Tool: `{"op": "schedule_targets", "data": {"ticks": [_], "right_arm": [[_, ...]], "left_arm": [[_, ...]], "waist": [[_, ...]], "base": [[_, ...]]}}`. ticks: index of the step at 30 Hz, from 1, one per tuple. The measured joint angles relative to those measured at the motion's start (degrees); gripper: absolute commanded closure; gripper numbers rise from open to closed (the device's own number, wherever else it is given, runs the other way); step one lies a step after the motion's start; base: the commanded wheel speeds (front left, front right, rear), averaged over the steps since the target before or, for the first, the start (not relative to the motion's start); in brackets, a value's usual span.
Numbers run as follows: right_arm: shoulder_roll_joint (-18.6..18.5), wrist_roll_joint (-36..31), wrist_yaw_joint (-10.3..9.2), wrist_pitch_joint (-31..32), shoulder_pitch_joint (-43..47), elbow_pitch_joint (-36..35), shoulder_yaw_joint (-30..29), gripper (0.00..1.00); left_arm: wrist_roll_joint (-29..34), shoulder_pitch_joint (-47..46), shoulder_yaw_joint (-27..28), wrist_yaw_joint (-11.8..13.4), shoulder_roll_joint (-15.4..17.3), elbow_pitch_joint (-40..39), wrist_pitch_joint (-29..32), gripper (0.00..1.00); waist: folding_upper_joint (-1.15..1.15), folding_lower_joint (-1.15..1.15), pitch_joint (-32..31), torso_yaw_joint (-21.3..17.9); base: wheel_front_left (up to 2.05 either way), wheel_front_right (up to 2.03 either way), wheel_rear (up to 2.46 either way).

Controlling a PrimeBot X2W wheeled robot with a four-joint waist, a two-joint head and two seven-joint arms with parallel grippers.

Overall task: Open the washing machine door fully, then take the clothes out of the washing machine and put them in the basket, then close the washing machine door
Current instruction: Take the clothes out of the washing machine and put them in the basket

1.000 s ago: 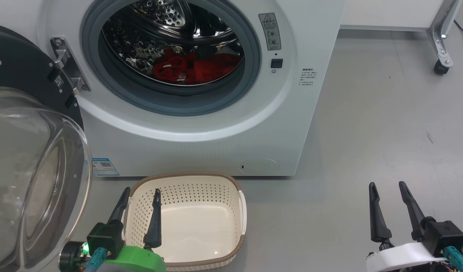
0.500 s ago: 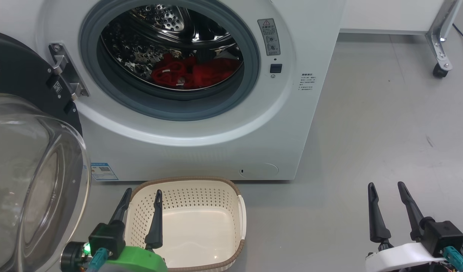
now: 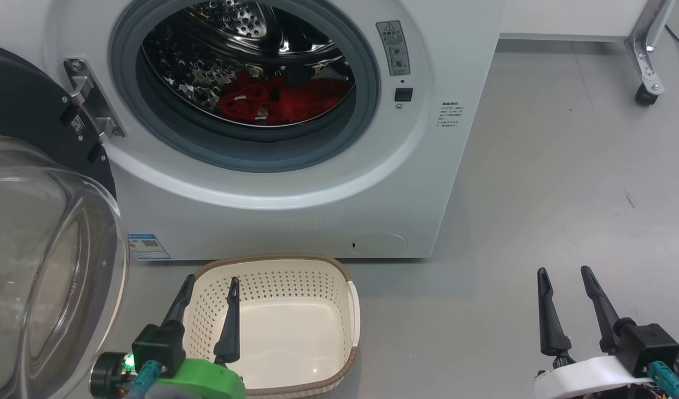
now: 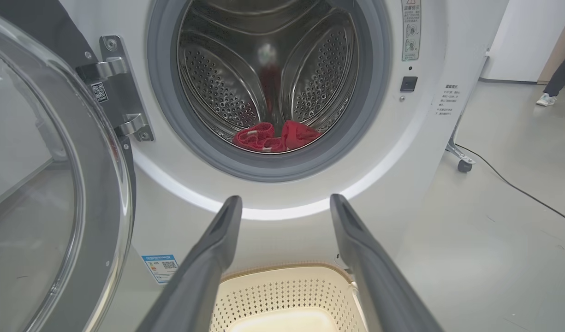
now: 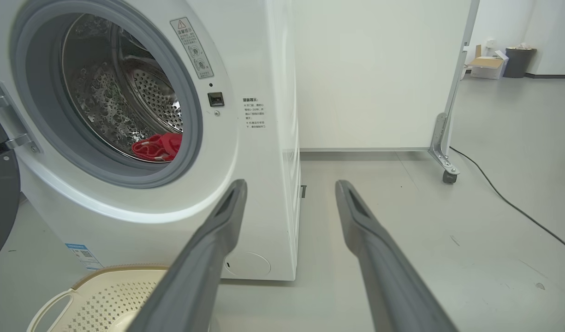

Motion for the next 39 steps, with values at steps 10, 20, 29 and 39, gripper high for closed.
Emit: {"op": "schedule_targets", "data": {"ticks": [10, 20, 29, 39], "right_arm": [[0.0, -0.2, 0.67, 0.0, -0.4, -1.3, 0.3, 0.00], [0.0, -0.8, 2.02, 0.0, -3.9, -3.4, 1.2, 0.00], [-0.2, -0.8, 3.07, 0.0, -8.0, -4.6, 2.4, 0.00], [-0.3, 1.8, 3.55, 0.0, -13.4, -5.4, 3.8, 0.00]], "left_arm": [[-0.7, -3.5, -1.0, -1.0, 0.0, 0.6, 1.5, 0.00], [-4.2, -11.9, -2.5, -3.2, -0.1, 4.7, 8.8, 0.00], [-7.5, -23.3, -2.7, -5.4, -0.3, 8.7, 17.9, 0.00], [-9.4, -38.6, 0.8, -6.4, 1.7, 11.2, 28.8, 0.00]], "waist": [[0.00, 0.00, 3.2, -0.9], [0.00, 0.00, 9.3, -2.4], [0.00, 0.00, 16.1, -4.7], [0.00, 0.00, 23.9, -8.2]], "base": [[0.00, 0.00, 0.00], [0.00, 0.00, 0.00], [0.00, 0.00, 0.00], [0.00, 0.00, 0.00]]}}
